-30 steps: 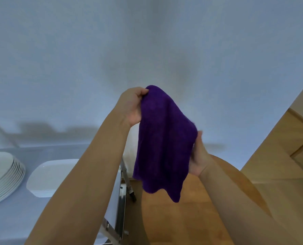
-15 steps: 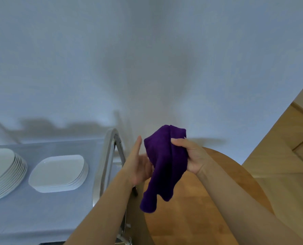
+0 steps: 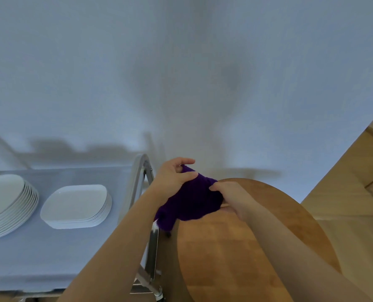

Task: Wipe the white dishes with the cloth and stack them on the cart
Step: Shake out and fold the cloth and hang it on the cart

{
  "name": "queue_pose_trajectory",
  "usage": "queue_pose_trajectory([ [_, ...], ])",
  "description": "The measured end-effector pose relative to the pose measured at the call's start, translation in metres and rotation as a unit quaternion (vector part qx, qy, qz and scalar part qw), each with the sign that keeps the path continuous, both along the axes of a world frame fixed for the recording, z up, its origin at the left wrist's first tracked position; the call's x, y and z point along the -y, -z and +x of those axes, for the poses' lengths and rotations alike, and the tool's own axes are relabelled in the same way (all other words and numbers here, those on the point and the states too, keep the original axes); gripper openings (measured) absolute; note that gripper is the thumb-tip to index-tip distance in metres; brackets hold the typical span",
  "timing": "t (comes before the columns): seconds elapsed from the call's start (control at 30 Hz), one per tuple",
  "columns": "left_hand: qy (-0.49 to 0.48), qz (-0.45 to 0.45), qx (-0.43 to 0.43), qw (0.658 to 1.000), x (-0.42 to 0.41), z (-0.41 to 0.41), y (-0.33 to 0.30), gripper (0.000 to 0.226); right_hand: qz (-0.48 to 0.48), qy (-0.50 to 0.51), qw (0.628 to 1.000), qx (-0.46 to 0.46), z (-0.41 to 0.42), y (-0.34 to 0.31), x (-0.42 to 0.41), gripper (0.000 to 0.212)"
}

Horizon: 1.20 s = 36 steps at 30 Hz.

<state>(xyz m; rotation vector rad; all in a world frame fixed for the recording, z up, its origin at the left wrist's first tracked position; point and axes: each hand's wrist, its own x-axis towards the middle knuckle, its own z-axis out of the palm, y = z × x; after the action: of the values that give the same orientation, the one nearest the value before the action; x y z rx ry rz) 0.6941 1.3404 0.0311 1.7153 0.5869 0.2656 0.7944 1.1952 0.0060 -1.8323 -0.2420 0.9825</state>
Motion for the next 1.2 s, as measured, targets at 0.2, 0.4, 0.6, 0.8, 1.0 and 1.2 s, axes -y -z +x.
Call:
queue_pose_trajectory([
  [0.2,0.015,0.037,-0.015,0.999,-0.009,-0.004,-0.012,0.026,-0.043,-0.002,0.988,0.147,-0.007,0.01,-0.006,0.031],
  [0.4,-0.053,-0.031,-0.033,0.998,-0.018,-0.014,0.003,0.018,-0.04,0.083,0.967,0.236,0.009,0.002,-0.007,0.035],
  [0.6,-0.016,-0.093,-0.005,0.996,-0.01,-0.01,-0.001,0.02,0.022,-0.03,0.996,-0.087,0.0,0.017,-0.003,0.036],
  [0.8,-0.004,-0.113,-0.01,0.994,-0.016,-0.017,-0.01,0.019,0.158,0.097,0.938,-0.293,-0.027,0.04,-0.008,0.039],
  [1.0,-0.115,-0.098,-0.039,0.988,-0.023,-0.028,-0.002,0.014,0.158,0.136,0.964,-0.164,-0.002,0.014,-0.003,0.036],
  [1.2,-0.101,-0.163,0.029,0.981,-0.023,-0.025,-0.012,0.018,0.139,0.037,0.939,-0.314,0.008,-0.005,0.004,0.027],
])
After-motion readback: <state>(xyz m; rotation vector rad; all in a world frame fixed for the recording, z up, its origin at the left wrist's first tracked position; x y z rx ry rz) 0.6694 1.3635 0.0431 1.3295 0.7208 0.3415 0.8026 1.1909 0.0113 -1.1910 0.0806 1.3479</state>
